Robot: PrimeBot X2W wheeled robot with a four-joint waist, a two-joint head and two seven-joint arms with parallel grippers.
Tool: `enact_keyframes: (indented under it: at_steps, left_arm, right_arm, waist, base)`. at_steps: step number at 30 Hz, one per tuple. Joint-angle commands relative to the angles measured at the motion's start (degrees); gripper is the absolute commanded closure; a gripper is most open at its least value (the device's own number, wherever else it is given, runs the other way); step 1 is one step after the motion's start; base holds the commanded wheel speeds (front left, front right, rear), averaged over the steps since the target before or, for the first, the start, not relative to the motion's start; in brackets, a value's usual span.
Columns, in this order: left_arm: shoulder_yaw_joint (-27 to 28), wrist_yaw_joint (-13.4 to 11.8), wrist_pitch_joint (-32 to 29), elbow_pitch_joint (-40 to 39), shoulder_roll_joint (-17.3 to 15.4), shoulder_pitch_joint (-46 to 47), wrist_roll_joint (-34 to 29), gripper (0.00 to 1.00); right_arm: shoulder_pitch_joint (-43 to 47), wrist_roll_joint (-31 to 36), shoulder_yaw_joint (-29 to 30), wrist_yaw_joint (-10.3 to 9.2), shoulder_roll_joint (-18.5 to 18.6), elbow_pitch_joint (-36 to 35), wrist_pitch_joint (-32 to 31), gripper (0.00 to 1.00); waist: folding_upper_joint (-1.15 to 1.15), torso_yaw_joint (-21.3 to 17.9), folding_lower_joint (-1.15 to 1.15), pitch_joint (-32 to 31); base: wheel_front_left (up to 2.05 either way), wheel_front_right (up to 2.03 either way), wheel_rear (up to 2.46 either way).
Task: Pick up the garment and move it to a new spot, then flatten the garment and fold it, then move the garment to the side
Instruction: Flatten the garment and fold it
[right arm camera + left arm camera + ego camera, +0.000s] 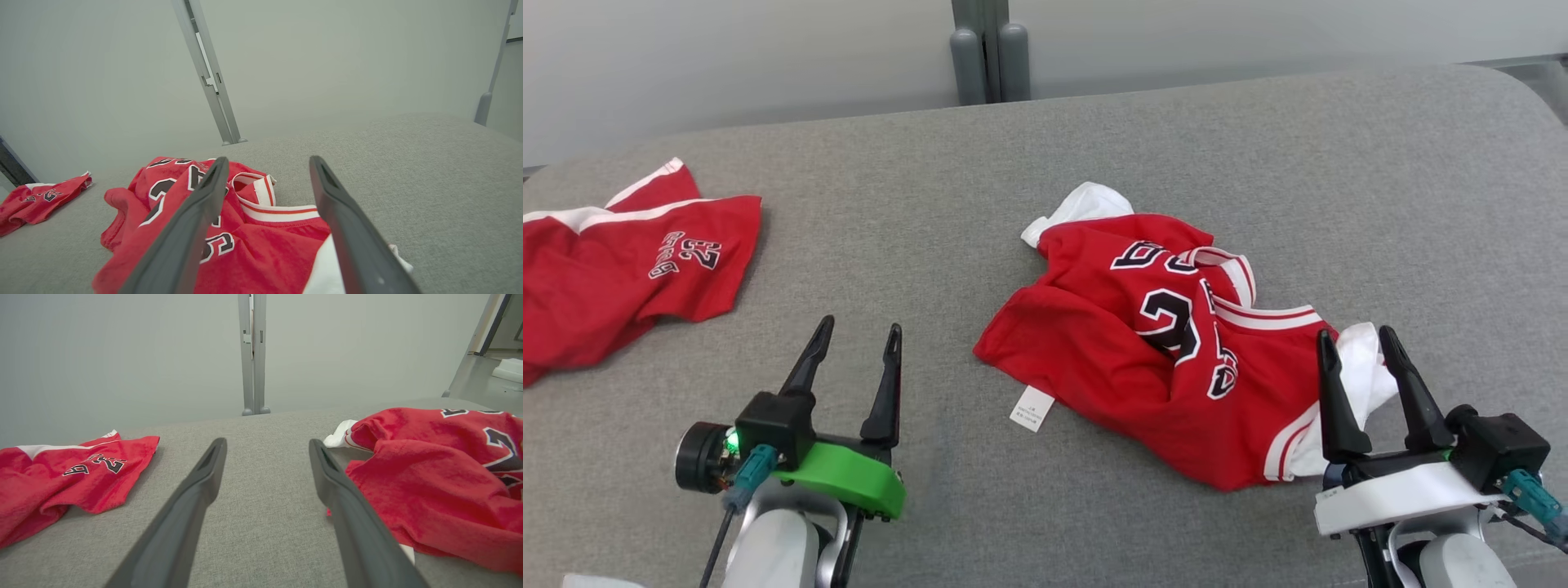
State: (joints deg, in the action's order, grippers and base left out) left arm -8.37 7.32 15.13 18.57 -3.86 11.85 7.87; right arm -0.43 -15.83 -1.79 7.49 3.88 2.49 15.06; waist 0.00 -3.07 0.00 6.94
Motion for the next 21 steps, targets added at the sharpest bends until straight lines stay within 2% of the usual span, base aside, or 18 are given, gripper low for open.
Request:
enact_keyframes:
  at_steps: [1, 6, 15, 21]
  left_arm:
    - [-0.77, 0.15, 0.03, 1.05, -0.77, 1.56, -0.28, 0.0]
    - [-5.75, 0.18, 0.02, 5.74, -2.37, 5.72, 0.75, 0.0]
    - [-16.9, 0.19, 0.03, 16.6, -4.63, 13.89, 4.11, 0.0]
    - [-20.78, 0.13, 0.03, 24.16, -5.19, 17.7, 6.58, 0.0]
  right_arm:
    - [-0.78, 0.51, -0.8, 0.0, 0.47, 0.12, 0.17, 0.0]
    - [-1.78, 0.7, -3.76, 0.0, 1.38, 0.65, 0.17, 0.0]
    - [-3.47, 0.01, -5.78, 0.0, 1.84, 1.55, 0.17, 0.0]
    - [-4.31, -0.03, -5.82, 0.0, 1.9, 1.89, 0.17, 0.0]
  waist:
    - [0.0, -1.19, 0.0, 0.78]
    - [0.0, -2.82, 0.0, 1.81]
    - [0.0, -5.62, 0.0, 4.06]
    - [0.0, -7.52, 0.0, 5.61]
  base:
    - [0.0, 0.0, 0.0]
    - [0.0, 0.0, 0.0]
    - [0.0, 0.0, 0.0]
    - [0.0, 0.0, 0.0]
